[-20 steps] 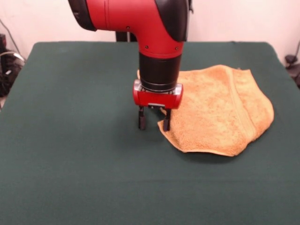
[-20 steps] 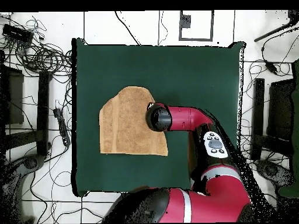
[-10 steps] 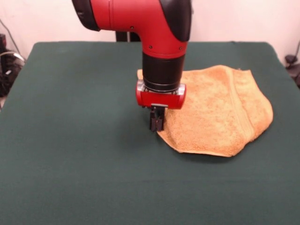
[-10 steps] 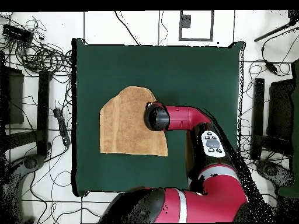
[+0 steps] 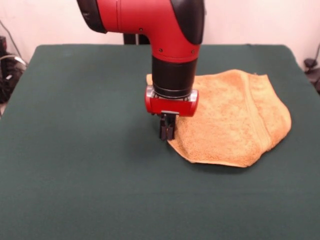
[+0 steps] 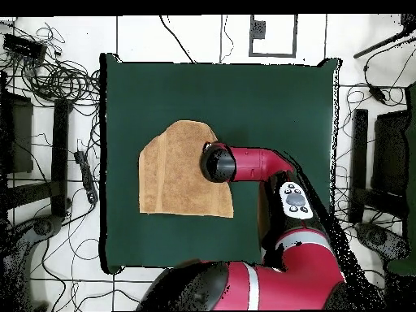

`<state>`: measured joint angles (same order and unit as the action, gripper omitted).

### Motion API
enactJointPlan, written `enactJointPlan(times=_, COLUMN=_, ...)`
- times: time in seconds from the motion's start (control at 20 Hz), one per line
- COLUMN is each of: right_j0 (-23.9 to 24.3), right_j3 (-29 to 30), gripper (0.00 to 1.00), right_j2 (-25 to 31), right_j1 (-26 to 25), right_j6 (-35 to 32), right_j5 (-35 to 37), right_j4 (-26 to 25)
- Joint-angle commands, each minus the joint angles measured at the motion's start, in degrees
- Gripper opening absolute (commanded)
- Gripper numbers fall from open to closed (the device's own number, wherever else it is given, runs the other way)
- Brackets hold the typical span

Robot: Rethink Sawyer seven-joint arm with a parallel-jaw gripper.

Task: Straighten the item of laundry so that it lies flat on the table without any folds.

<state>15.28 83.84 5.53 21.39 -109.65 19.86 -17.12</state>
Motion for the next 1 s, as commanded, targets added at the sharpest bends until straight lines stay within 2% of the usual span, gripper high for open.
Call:
enactJointPlan(times=0.05, right_j0=-2.1, right_j3=-0.5, gripper=0.0, right_j2=-0.2, right_j1=-5.7, right_j6=-4.6, right_j5=-2.6, right_j4=-2.2)
enactJointPlan(times=1.0, right_j0=-0.7, right_j3=-2.0, gripper=0.0, right_j2=-2.1, right_j1=-4.4, right_j6=-0.4, right_j5=-1.4, right_j4=-6.3)
